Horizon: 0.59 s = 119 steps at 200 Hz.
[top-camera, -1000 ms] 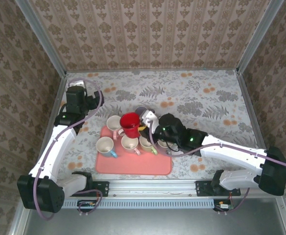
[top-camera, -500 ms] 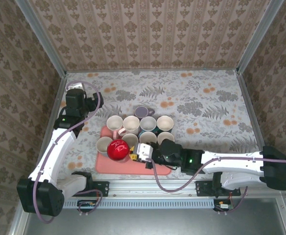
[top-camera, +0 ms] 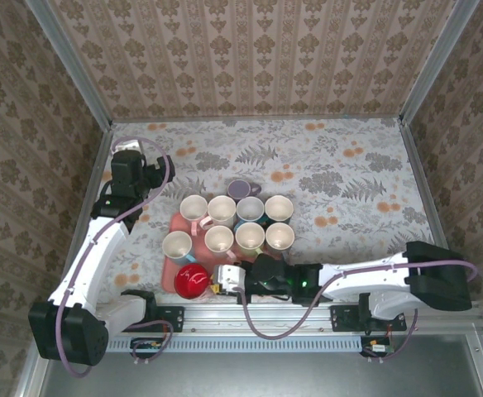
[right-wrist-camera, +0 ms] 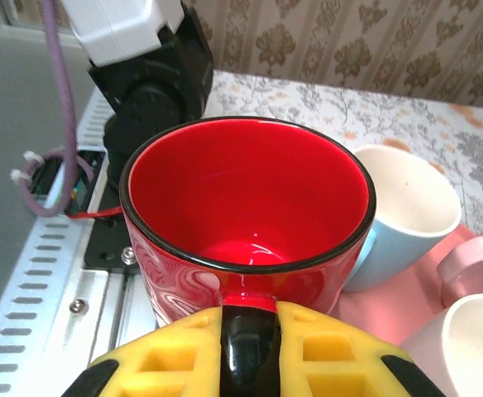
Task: Turn the mug right side up
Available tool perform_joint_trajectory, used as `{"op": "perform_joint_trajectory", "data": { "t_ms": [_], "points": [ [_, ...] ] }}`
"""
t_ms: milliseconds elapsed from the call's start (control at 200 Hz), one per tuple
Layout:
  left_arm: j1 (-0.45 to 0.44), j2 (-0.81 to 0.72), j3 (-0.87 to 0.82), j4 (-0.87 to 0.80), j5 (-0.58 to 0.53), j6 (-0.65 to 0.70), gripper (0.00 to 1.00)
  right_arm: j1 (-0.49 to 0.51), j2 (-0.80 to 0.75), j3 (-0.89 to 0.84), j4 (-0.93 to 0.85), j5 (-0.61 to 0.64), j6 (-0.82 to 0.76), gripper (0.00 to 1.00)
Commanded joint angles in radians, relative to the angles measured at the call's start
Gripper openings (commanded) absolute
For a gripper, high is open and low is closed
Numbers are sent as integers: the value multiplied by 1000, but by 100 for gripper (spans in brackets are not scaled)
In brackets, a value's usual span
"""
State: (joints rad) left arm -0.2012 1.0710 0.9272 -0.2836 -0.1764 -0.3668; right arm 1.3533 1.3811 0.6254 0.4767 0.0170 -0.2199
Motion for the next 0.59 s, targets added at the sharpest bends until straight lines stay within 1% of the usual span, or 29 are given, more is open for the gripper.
{"op": "perform_joint_trajectory", "data": {
  "t_ms": [0,195,335,425,510,590],
  "points": [
    [7,-22,-15,23,2,-10,100,4,53,50,161,75,38,0],
    [6,-20,-17,27,4,-12,100,17,132,51,227,183,89,0],
    [6,-16,-14,30,11,-19,100,40,178,50,262,253,101,0],
    [8,-17,-15,30,11,-18,100,51,198,42,295,321,105,0],
    [6,-19,-15,31,11,-19,100,50,213,35,313,353,117,0],
    [7,-19,-14,31,11,-20,100,50,232,36,312,355,128,0]
  ]
}}
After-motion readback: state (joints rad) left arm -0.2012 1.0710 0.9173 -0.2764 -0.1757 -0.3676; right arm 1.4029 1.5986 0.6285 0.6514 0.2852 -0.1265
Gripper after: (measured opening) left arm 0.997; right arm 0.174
